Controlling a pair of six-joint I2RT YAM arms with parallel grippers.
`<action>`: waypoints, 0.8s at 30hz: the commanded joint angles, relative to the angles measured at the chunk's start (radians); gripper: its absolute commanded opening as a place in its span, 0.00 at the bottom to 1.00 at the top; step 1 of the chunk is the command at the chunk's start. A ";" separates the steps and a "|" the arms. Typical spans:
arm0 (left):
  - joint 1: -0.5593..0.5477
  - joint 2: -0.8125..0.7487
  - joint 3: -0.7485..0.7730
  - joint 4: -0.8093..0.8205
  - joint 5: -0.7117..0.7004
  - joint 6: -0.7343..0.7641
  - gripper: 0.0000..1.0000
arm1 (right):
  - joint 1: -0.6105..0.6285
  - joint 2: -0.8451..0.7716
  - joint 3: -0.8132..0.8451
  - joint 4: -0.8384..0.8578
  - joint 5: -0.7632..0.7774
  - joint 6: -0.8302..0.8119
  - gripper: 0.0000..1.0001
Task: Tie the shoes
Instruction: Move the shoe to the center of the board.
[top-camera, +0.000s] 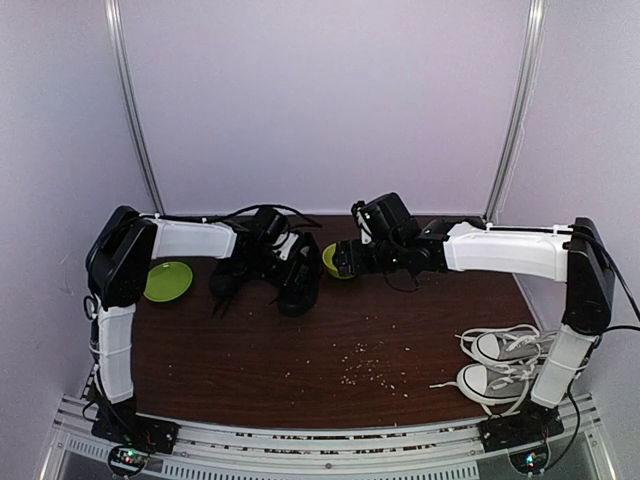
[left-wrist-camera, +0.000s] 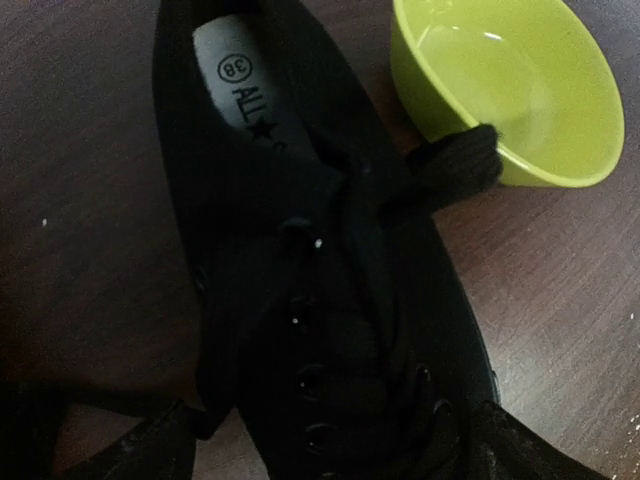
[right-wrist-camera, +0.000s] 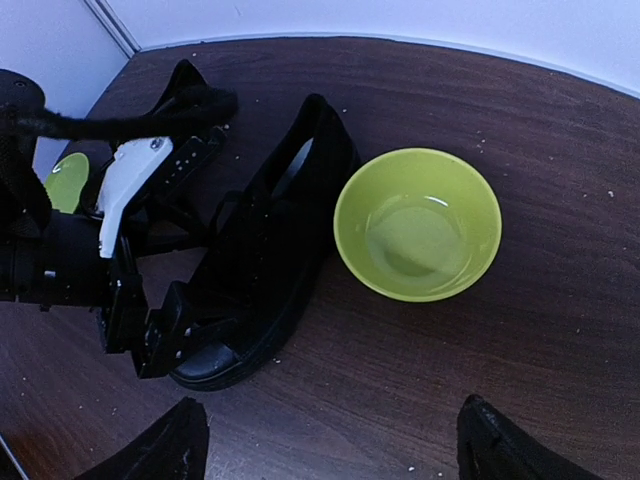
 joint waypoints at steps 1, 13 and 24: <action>0.004 0.017 0.015 0.021 0.011 -0.121 0.96 | 0.001 0.038 -0.011 0.018 -0.079 0.039 0.86; 0.006 -0.391 -0.260 0.118 0.047 -0.234 0.98 | 0.053 0.288 0.272 -0.009 -0.038 0.116 0.73; 0.154 -0.676 -0.450 0.026 0.040 -0.108 0.98 | 0.147 0.599 0.705 -0.327 0.122 0.123 0.94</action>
